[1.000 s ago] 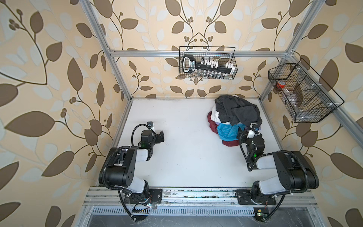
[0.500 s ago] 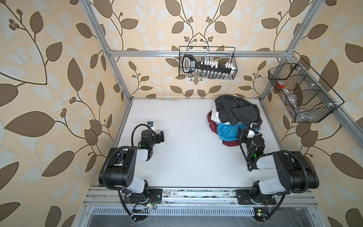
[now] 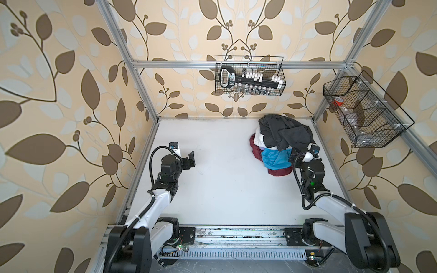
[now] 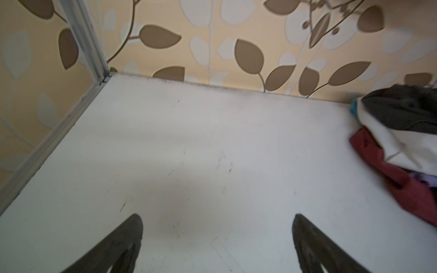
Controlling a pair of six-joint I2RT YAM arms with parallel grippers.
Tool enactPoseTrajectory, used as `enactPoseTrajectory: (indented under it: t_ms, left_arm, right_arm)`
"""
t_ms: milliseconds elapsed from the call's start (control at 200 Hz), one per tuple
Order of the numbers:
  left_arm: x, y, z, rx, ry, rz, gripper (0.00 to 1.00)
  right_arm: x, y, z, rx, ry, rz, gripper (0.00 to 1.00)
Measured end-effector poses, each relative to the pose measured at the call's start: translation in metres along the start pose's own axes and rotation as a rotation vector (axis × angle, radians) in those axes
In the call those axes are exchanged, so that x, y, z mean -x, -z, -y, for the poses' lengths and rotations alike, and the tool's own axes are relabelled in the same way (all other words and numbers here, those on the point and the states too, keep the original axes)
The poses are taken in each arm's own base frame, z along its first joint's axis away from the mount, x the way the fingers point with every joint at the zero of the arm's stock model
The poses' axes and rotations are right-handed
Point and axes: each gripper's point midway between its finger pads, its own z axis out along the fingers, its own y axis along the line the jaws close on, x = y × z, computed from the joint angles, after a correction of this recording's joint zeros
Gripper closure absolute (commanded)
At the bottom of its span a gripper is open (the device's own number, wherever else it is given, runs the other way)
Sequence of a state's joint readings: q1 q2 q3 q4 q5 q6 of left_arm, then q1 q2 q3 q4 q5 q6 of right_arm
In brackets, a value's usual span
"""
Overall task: Pick out a specific cloth from the pile
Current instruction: 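Raise both arms from rest, right gripper moving over the clothes pile, then lower the right gripper toward the teal shirt while the left arm lifts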
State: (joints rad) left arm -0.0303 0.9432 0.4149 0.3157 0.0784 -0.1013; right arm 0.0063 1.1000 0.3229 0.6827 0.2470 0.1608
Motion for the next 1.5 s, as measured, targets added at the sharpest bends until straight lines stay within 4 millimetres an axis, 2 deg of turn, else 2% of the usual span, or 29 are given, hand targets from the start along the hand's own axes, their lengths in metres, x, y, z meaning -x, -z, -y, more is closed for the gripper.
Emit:
enactPoseTrajectory:
  t_ms: [105,215,305,405,620,705,805,930,1065,1175,1284,1499]
  left_arm:
    - [0.007,0.013,0.038,-0.149,0.003,0.001,0.01]
    - [-0.011,0.021,0.095,-0.378,-0.030,-0.111,0.01]
    - [-0.024,0.032,0.132,-0.553,-0.050,-0.199,0.03]
    - [-0.033,0.044,0.158,-0.709,-0.051,-0.265,0.02]
    - [-0.050,0.070,0.194,-0.945,-0.072,-0.386,0.01]
    - [-0.053,0.078,0.203,-0.999,-0.089,-0.414,0.01]
    - [-0.055,0.082,0.206,-1.028,-0.099,-0.433,0.01]
    - [-0.059,0.085,0.206,-1.038,-0.108,-0.451,0.01]
    - [-0.062,0.088,0.207,-1.055,-0.113,-0.461,0.01]
    - [-0.064,0.091,0.209,-1.067,-0.124,-0.465,0.01]
    - [-0.066,0.095,0.211,-1.077,-0.131,-0.474,0.01]
    - [-0.065,0.099,0.213,-1.087,-0.146,-0.464,0.01]
  right_arm:
    - [0.021,0.004,-0.009,0.037,-0.018,-0.026,0.00]
    - [0.033,0.005,-0.024,0.104,-0.026,-0.089,0.01]
    - [0.032,0.005,-0.037,0.159,-0.021,-0.161,0.00]
    - [0.020,0.004,-0.053,0.217,-0.008,-0.249,0.01]
    - [-0.035,0.003,-0.075,0.253,0.053,-0.491,0.00]
    - [-0.044,0.009,-0.073,0.224,0.075,-0.530,0.00]
    - [-0.037,0.015,-0.061,0.162,0.077,-0.520,0.00]
    - [-0.003,0.029,-0.047,0.104,0.052,-0.427,0.01]
    - [0.042,0.042,-0.045,0.100,0.009,-0.320,0.00]
    - [0.059,0.044,-0.049,0.116,-0.007,-0.293,0.01]
    - [0.045,0.042,-0.055,0.139,0.005,-0.354,0.03]
    - [-0.012,0.036,-0.078,0.212,0.066,-0.552,0.10]
